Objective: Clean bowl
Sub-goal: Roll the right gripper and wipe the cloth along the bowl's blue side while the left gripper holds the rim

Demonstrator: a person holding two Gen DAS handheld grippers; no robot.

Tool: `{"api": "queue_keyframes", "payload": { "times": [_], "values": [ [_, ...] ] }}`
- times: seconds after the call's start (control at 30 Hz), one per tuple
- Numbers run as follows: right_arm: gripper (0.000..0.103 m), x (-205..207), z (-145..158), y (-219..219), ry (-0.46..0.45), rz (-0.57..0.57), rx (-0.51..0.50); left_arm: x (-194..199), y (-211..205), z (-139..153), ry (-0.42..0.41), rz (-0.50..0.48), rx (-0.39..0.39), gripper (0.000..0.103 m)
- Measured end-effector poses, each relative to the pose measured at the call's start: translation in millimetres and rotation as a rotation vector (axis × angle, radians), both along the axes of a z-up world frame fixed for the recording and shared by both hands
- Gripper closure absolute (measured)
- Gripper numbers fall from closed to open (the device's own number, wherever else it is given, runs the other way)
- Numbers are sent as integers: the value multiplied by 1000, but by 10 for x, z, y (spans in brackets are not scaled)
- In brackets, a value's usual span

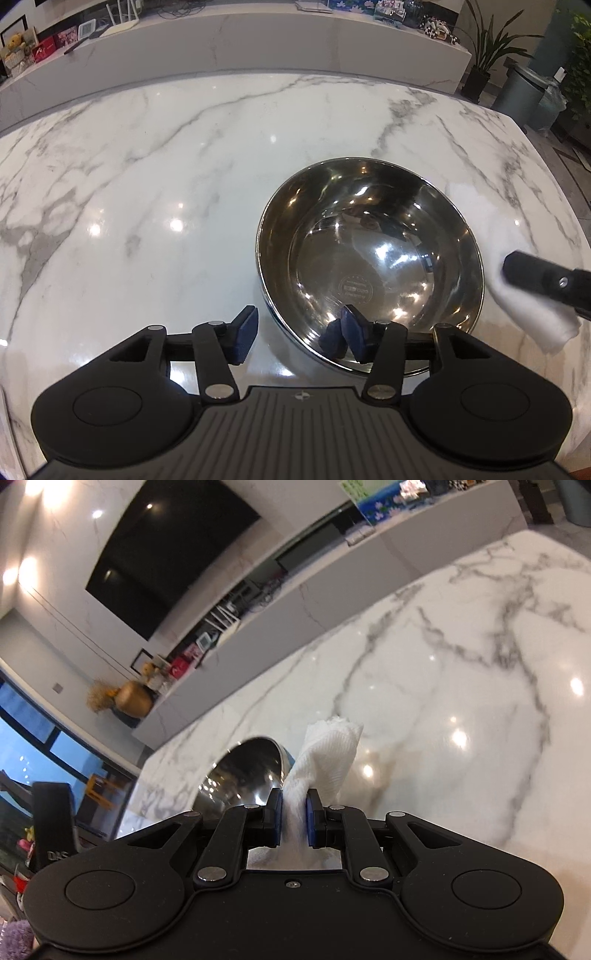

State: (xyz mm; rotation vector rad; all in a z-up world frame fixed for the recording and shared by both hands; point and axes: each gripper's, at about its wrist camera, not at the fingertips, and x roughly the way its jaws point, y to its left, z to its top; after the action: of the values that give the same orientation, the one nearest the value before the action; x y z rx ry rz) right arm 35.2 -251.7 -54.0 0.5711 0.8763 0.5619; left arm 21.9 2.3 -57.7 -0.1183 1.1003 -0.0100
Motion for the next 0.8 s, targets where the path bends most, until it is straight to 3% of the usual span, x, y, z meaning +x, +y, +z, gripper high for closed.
{"api": "queue_keyframes", "payload": {
  "times": [0.13, 0.2, 0.43, 0.53, 0.63, 0.8],
  "values": [
    [91, 11, -20, 31, 14, 13, -13, 10, -8, -3, -2, -6, 2, 55],
    [91, 17, -33, 48, 20, 18, -23, 17, -18, 1, -9, -16, 3, 65],
    [91, 11, -99, 132, 47, 45, -59, 95, 10, -1, -34, -8, 7, 70],
    [91, 4, -128, 163, 56, 55, -72, 114, 30, -2, -33, 10, 7, 69],
    [91, -2, -156, 193, 65, 65, -86, 99, 49, -10, -7, 25, 6, 55],
    [91, -13, -203, 244, 81, 82, -108, 46, 85, 0, 19, 23, -42, 54]
  ]
}}
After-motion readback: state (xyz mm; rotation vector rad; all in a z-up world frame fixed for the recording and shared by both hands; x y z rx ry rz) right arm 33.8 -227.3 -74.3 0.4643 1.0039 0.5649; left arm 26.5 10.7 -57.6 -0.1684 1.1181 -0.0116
